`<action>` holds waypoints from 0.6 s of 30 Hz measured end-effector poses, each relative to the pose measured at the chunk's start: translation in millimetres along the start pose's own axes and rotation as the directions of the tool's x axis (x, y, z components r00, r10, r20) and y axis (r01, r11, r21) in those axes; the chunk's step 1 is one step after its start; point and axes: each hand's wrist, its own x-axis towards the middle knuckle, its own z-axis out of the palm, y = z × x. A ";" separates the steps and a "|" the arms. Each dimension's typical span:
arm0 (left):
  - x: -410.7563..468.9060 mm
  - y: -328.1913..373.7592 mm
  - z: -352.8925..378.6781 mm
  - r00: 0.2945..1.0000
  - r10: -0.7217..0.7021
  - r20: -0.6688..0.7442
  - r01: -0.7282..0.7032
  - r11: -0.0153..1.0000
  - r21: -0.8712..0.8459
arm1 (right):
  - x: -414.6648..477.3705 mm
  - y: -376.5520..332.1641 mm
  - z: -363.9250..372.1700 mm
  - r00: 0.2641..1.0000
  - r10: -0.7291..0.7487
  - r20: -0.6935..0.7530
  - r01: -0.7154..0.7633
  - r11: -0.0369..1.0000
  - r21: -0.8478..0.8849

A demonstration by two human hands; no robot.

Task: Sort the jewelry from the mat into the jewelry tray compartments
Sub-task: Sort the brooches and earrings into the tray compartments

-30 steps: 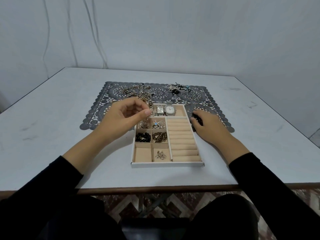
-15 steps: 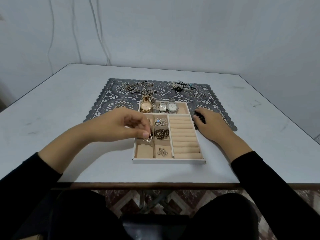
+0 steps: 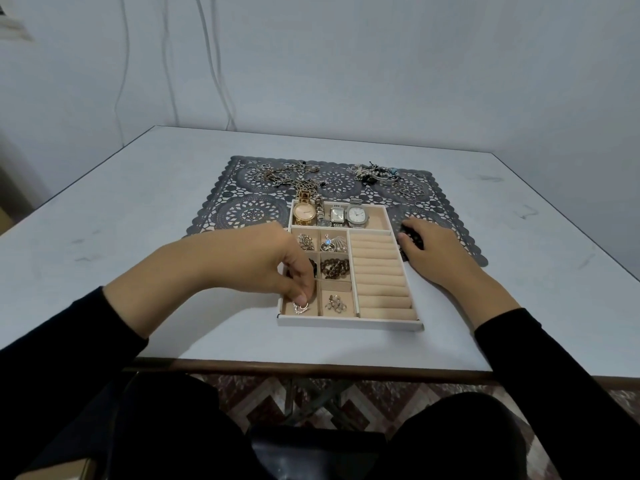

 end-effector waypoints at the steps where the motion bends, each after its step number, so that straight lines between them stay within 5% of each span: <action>1: 0.1 -0.2 0.4 1.000 0.006 -0.001 -0.006 1.000 0.005 | 0.0 0.1 -0.1 1.000 0.000 0.002 0.000 1.000 -0.002; 11: -5.0 -5.8 -2.1 0.994 0.045 -0.098 -0.060 0.987 -0.151 | 0.5 1.6 0.4 1.000 -0.015 -0.012 0.015 1.000 -0.005; 18: -1.2 -24.3 -14.4 0.936 -0.080 -0.341 -0.080 0.898 -0.432 | 2.7 1.0 -2.5 1.000 0.003 -0.006 -0.003 1.000 0.018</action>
